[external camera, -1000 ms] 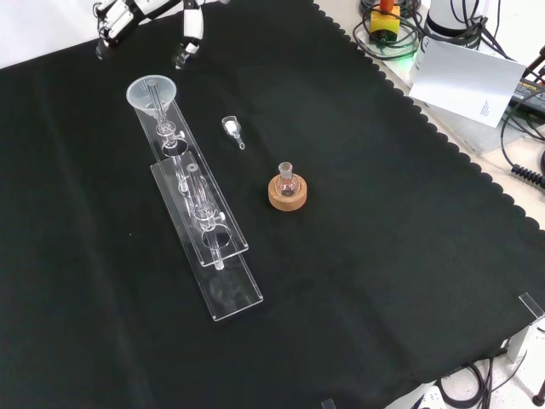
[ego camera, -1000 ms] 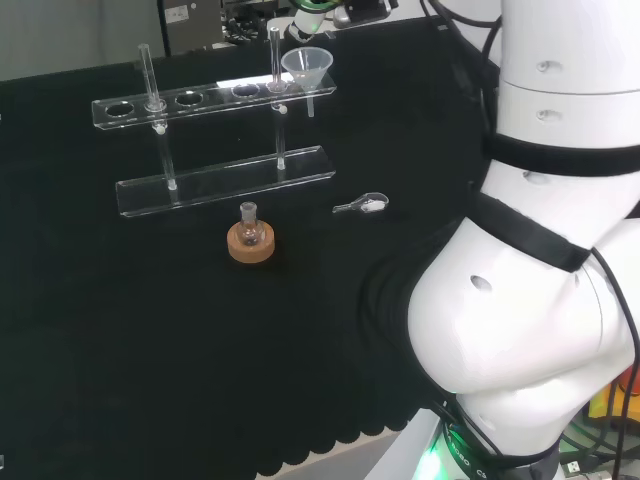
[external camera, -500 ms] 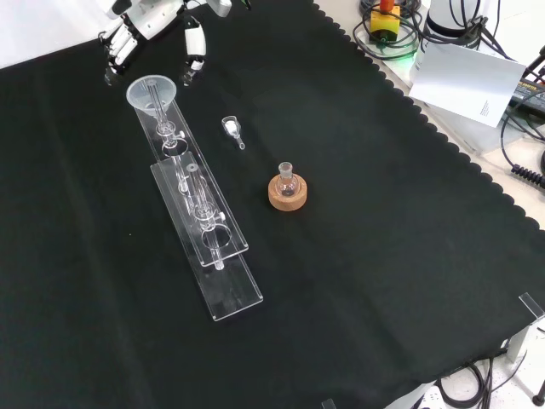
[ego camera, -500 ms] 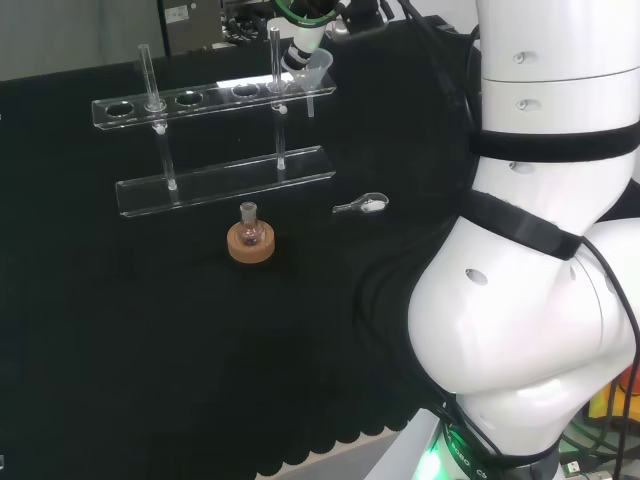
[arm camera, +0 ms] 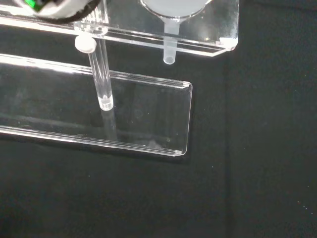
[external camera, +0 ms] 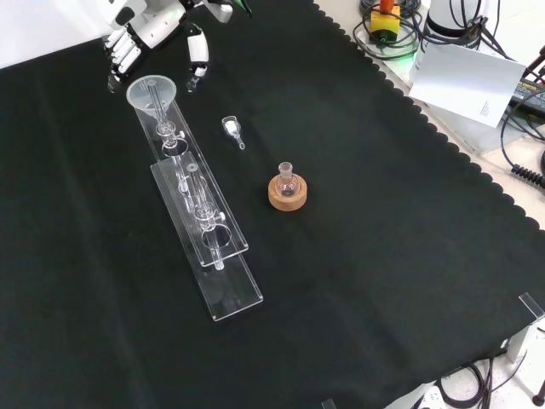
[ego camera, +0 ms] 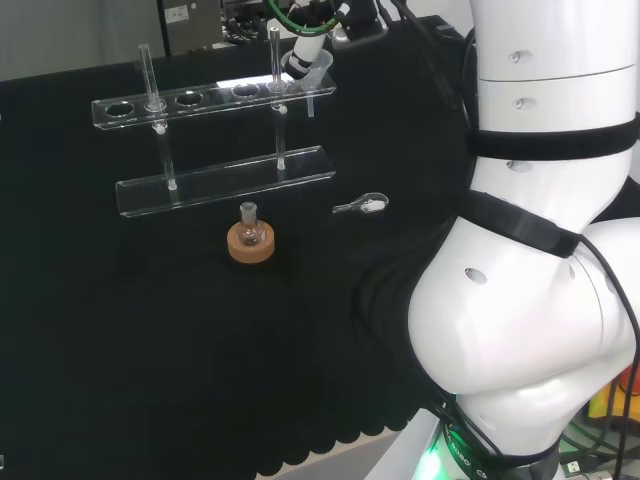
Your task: Pick up the funnel from the transparent funnel stand.
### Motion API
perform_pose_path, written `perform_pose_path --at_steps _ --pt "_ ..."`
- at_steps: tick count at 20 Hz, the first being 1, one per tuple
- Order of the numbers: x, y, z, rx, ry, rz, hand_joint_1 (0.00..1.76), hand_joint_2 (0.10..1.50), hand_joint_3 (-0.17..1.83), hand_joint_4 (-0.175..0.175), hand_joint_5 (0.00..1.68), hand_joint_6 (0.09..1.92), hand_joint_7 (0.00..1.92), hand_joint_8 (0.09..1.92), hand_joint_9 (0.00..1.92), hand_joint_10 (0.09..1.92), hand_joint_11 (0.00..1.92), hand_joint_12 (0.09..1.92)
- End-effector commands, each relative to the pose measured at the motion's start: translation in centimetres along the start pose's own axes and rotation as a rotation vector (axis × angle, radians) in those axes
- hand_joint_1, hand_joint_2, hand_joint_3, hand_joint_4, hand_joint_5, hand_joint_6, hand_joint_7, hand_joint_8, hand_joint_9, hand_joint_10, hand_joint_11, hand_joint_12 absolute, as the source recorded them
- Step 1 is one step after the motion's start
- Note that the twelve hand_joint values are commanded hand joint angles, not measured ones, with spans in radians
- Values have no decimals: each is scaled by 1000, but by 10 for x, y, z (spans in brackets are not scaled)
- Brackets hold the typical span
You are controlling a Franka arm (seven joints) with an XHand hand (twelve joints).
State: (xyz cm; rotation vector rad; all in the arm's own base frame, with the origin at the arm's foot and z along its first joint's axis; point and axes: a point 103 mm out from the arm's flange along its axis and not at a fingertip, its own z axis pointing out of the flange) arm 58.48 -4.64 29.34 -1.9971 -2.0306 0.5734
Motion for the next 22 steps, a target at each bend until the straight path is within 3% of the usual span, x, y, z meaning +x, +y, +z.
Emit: perform_pose_path --at_steps 1,9,22 --pt "-3 4 5 5 -19 2 715 598 604 -2 126 87 1 639 126 756 0 1370" --pt "-10 13 12 39 -40 12 720 601 573 2 54 87 0 310 2 769 0 1321" --pt "-9 21 18 81 -91 2 732 587 557 1 25 87 0 351 21 785 0 1308"
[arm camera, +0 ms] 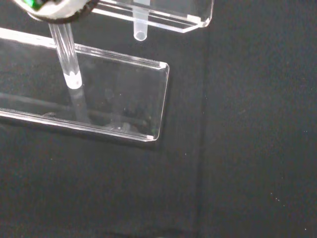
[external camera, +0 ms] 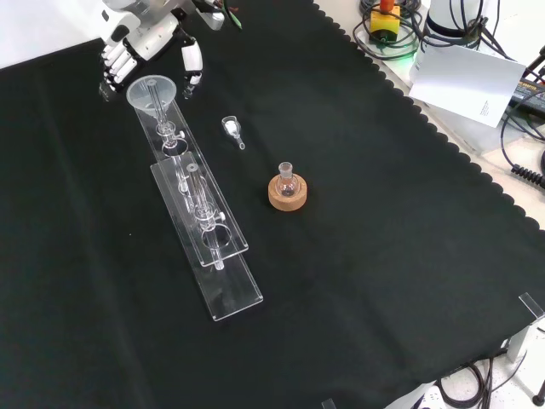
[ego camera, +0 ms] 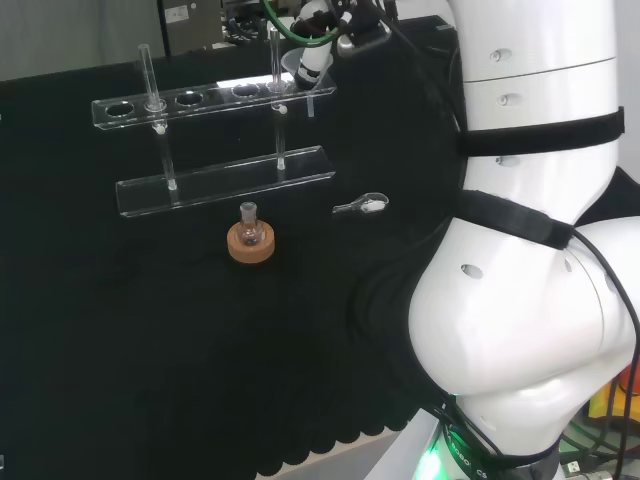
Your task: Pick up the funnel from the transparent funnel stand.
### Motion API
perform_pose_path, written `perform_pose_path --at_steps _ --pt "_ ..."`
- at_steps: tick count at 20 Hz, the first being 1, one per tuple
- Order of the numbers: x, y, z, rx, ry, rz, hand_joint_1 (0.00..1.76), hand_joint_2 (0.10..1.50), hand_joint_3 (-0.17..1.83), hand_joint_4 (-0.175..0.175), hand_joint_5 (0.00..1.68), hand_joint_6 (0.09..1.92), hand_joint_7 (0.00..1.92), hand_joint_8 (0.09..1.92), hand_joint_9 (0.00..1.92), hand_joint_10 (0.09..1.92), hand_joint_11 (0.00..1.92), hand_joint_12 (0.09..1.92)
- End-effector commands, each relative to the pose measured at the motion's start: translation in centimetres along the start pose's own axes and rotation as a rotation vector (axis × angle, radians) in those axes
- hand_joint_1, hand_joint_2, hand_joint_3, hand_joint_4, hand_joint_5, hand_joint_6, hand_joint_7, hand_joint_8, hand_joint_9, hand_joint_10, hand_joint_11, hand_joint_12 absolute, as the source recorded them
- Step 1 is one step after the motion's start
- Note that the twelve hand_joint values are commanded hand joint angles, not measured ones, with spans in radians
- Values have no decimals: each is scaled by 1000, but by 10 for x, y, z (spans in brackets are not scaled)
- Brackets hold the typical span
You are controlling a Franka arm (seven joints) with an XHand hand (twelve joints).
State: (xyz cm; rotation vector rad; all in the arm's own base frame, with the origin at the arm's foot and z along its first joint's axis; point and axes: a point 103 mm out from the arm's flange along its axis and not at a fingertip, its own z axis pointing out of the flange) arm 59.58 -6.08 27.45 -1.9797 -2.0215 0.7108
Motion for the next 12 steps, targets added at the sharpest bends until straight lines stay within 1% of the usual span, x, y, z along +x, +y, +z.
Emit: perform_pose_path --at_steps 1,4,8,11,12 --pt "4 4 4 25 -20 -11 732 586 556 1 24 87 0 369 26 786 0 1309" --pt "5 6 6 19 -31 -16 733 583 553 0 22 87 0 416 34 788 0 1309" --pt "6 7 7 13 -48 -16 738 578 550 0 21 87 0 434 44 789 0 1310" --pt "5 6 5 0 -56 -10 741 576 549 -1 21 87 0 452 51 789 0 1310" --pt "4 5 5 -4 -59 -8 745 576 548 -3 28 87 0 487 62 786 0 1311"
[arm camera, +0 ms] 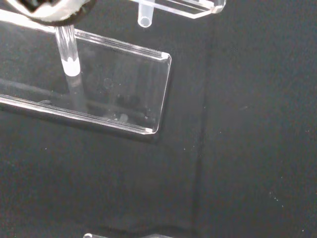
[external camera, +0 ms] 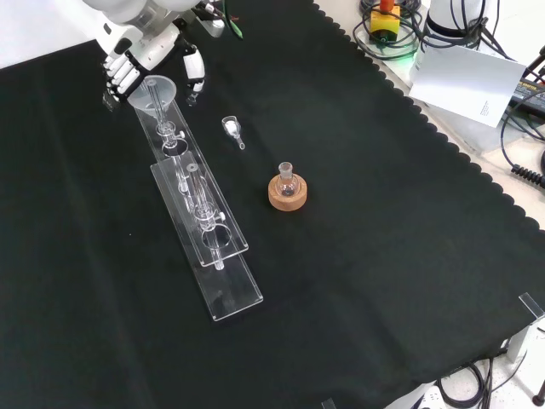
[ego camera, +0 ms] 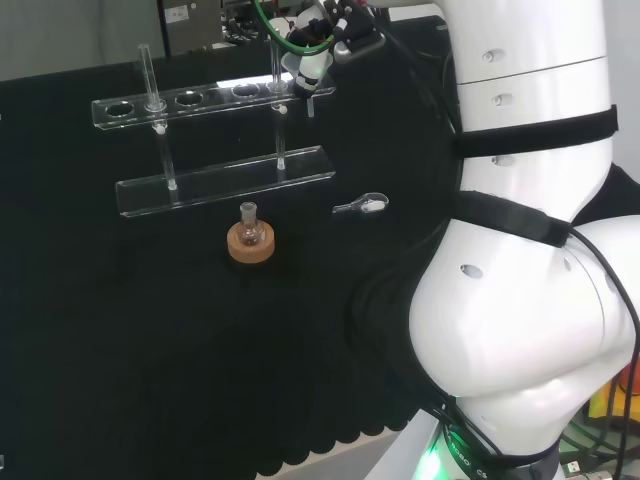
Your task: Pick up the funnel from the transparent funnel stand.
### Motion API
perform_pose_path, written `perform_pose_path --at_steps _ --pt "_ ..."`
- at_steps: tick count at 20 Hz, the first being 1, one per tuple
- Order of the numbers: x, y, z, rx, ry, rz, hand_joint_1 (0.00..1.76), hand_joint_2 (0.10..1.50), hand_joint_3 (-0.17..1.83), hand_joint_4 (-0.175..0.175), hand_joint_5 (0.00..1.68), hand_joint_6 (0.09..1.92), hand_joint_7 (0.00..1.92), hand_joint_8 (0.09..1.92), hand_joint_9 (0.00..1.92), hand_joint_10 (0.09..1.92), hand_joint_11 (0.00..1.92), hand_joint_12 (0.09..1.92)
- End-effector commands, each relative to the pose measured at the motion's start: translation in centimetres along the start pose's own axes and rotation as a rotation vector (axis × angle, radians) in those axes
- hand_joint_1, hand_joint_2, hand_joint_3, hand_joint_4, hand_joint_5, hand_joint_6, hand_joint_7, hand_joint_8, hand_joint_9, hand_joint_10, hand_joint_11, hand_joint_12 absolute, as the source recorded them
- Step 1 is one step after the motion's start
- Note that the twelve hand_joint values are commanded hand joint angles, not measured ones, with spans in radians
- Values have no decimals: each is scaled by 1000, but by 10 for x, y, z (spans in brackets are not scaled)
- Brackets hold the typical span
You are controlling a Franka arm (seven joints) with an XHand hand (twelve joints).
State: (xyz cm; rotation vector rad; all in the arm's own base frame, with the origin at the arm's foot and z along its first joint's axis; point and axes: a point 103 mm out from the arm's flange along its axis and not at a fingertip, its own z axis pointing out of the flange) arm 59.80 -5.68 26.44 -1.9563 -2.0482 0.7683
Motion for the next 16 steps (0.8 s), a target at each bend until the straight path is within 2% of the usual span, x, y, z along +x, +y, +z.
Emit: perform_pose_path --at_steps 1,6,16 --pt "-2 -2 -2 -21 -17 8 751 575 548 -5 38 87 0 533 76 781 0 1312" --pt "0 -3 -3 -22 -34 14 801 579 555 -10 122 87 87 694 143 774 0 1330" --pt "2 -2 -7 -40 -63 31 884 585 653 -20 302 87 251 760 273 727 0 1386"
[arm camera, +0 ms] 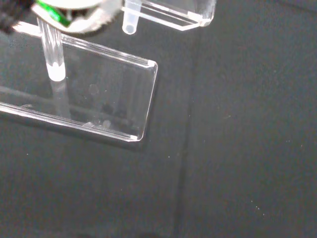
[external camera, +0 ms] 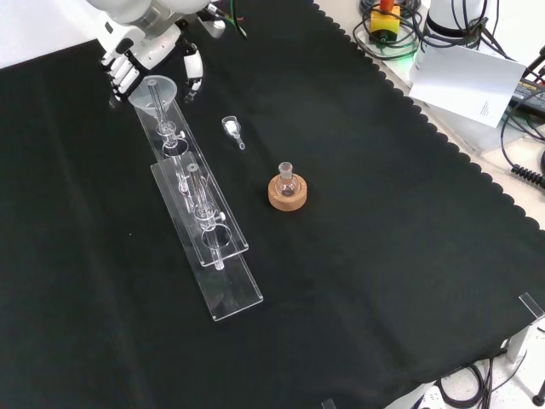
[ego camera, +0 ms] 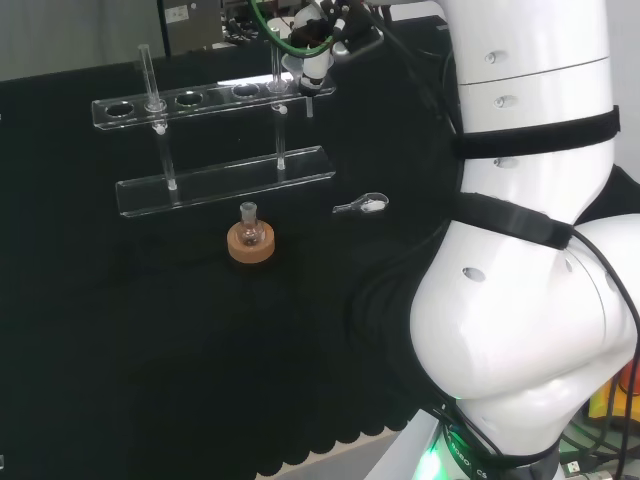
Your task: Pick up the funnel from the transparent funnel stand.
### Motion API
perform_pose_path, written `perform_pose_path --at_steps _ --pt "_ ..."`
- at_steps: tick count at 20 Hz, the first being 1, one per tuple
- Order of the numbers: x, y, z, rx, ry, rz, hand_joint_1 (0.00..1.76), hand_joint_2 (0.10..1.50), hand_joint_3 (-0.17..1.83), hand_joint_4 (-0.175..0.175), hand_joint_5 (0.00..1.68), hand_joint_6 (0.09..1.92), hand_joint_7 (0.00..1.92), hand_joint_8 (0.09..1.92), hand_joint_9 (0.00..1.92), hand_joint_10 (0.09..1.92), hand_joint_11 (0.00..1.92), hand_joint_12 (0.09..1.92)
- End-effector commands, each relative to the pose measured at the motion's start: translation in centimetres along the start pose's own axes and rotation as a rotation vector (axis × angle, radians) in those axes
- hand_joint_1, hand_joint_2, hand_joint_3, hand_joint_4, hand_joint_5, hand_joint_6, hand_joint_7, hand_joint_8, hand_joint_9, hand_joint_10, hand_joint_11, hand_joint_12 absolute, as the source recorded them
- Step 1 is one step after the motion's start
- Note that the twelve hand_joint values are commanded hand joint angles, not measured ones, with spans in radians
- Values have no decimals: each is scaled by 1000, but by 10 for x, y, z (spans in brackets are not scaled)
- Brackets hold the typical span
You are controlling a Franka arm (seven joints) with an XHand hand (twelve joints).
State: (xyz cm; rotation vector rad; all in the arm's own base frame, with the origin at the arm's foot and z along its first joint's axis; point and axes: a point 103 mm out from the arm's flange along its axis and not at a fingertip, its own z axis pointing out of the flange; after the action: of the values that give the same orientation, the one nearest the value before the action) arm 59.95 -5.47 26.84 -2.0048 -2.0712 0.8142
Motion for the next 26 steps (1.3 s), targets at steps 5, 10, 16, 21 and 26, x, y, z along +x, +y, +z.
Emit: perform_pose_path --at_steps 5,10,16,21,26 --pt "0 -4 -8 -37 -16 6 902 591 685 -21 438 87 333 780 334 700 0 1407" --pt "0 -9 -16 -51 -22 8 903 598 692 -22 462 87 343 782 345 694 0 1408" --pt "-4 -19 -28 -72 -26 25 899 601 696 -22 472 87 344 783 351 690 0 1409" --pt "-8 -30 -39 -99 -13 35 897 601 698 -23 476 87 341 783 354 687 0 1410" --pt "-15 -46 -49 -134 4 41 895 602 700 -23 478 87 338 782 357 685 0 1410"
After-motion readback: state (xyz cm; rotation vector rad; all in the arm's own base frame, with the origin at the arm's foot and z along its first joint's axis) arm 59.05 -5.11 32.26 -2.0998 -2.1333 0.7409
